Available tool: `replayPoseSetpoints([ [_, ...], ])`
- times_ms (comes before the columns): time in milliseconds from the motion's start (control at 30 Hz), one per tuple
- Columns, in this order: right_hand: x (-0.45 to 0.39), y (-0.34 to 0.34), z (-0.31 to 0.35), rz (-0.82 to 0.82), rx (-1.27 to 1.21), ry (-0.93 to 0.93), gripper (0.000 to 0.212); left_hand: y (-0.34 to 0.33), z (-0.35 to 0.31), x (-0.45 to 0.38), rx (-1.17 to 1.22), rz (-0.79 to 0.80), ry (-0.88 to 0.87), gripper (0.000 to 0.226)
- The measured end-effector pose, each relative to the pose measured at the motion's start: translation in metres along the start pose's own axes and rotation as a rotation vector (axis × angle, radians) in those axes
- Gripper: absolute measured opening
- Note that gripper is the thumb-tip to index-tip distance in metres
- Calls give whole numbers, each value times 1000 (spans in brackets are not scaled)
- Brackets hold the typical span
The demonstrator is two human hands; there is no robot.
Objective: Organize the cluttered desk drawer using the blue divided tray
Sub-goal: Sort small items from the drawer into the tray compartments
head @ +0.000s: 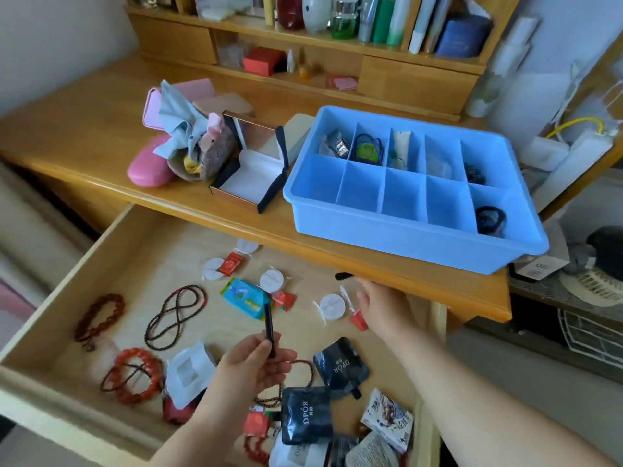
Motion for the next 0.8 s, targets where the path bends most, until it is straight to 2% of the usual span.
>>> replayPoseSetpoints([
  [67, -16, -9, -4, -26, -51, -150, 26, 10, -1, 6, -16, -4, -7, 22],
  [100, -23, -14, -4, 25, -109, -215, 25, 13, -2, 8, -28, -2, -8, 21],
  [133, -29, -20, -4, 109, -115, -231, 21, 16, -2, 9, -38, 1, -7, 20],
  [200, -31, -23, 1, 259, 6, -168, 28, 17, -3, 10, -62, -3, -4, 20],
  [233, -28, -21, 3, 255, 93, -126, 28, 16, -2, 10, -76, -5, -4, 19],
  [300, -14, -9, 9, 90, 307, -20, 19, 12, -2, 8, -107, -8, -21, 17],
  [333, -2, -3, 13, -5, 330, 37, 14, 9, -2, 7, -127, -9, -40, 16],
  [367, 11, -1, 15, -59, 226, 66, 8, 4, -1, 7, -158, -8, -67, 14],
  [433, 45, 1, 23, -27, -283, -32, 10, -9, 2, 10, -256, 15, -128, 10],
  [533, 87, -7, 44, 199, -1236, -377, 15, -38, 11, 22, -480, 75, -247, 10],
  [567, 96, -10, 50, 262, -1427, -462, 17, -48, 13, 26, -600, 95, -325, 12],
  [600, 103, -9, 51, 297, -1487, -507, 17, -58, 14, 30, -742, 132, -415, 15],
  [667, 111, -1, 45, 296, -1451, -558, 21, -73, 15, 39, -958, 244, -553, 19],
  [733, 117, 18, 36, 254, -1409, -532, 24, -78, 14, 46, -914, 313, -618, 22],
  [800, 119, 53, 29, 138, -1346, -388, 30, -74, 9, 50, -748, 296, -649, 21],
])
Point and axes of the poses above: each hand's wrist, its own x-axis away from the middle knuckle, its own y-axis out of the back of the hand, z = x × y, the point moved 3 cm from there along -x, towards the middle knuckle, and after that the axes turned 7 degrees about x, right-handed, at the moved point
